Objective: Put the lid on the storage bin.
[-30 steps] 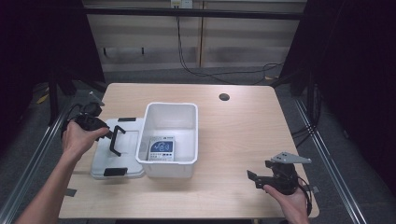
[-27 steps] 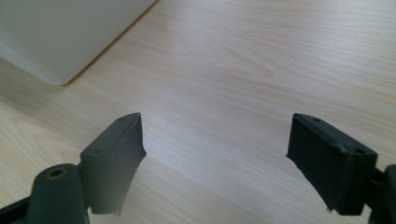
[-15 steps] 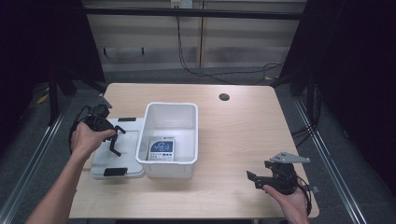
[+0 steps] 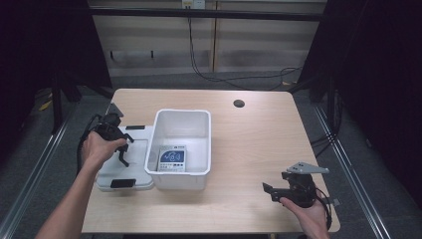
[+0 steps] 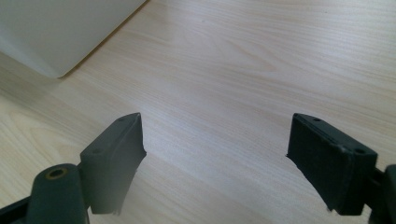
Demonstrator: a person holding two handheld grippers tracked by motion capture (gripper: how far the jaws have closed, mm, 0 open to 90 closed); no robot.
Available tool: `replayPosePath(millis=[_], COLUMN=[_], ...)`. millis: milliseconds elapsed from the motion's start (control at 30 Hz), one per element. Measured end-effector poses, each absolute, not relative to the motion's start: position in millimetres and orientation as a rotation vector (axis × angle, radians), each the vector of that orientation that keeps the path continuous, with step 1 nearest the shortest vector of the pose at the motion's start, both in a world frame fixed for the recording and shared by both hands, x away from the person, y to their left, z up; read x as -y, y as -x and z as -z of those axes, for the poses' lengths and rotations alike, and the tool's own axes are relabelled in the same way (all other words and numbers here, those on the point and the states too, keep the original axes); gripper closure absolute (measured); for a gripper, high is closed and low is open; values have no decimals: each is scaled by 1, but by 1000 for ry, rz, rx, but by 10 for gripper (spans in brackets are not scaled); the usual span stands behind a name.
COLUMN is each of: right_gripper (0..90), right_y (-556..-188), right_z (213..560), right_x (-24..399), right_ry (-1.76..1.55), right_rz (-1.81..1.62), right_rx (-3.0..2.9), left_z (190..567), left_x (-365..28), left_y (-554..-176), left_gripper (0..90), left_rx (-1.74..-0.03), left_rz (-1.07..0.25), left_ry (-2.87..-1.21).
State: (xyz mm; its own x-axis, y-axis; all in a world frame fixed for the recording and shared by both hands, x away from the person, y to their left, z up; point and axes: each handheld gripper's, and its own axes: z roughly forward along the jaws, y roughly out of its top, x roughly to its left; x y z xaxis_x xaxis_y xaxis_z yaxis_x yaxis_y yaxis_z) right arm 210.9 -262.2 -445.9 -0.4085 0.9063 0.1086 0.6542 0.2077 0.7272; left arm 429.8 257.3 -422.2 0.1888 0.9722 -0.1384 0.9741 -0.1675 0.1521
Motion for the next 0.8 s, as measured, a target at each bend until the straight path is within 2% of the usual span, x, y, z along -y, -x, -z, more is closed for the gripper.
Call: replayPosePath(millis=[400, 800], right_gripper=[179, 179], right_y=[-211, -212], right_z=[446, 447], right_x=[262, 262], right_ry=[-1467, -1464], right_rz=[-1016, -1014], right_rx=[-2150, -2155], left_z=[420, 405], left_x=[-258, -253], left_y=[-432, -429], left_gripper=[846, 847], left_rx=[-1926, -1935], left_rz=[57, 5], left_ry=[-2247, -2272])
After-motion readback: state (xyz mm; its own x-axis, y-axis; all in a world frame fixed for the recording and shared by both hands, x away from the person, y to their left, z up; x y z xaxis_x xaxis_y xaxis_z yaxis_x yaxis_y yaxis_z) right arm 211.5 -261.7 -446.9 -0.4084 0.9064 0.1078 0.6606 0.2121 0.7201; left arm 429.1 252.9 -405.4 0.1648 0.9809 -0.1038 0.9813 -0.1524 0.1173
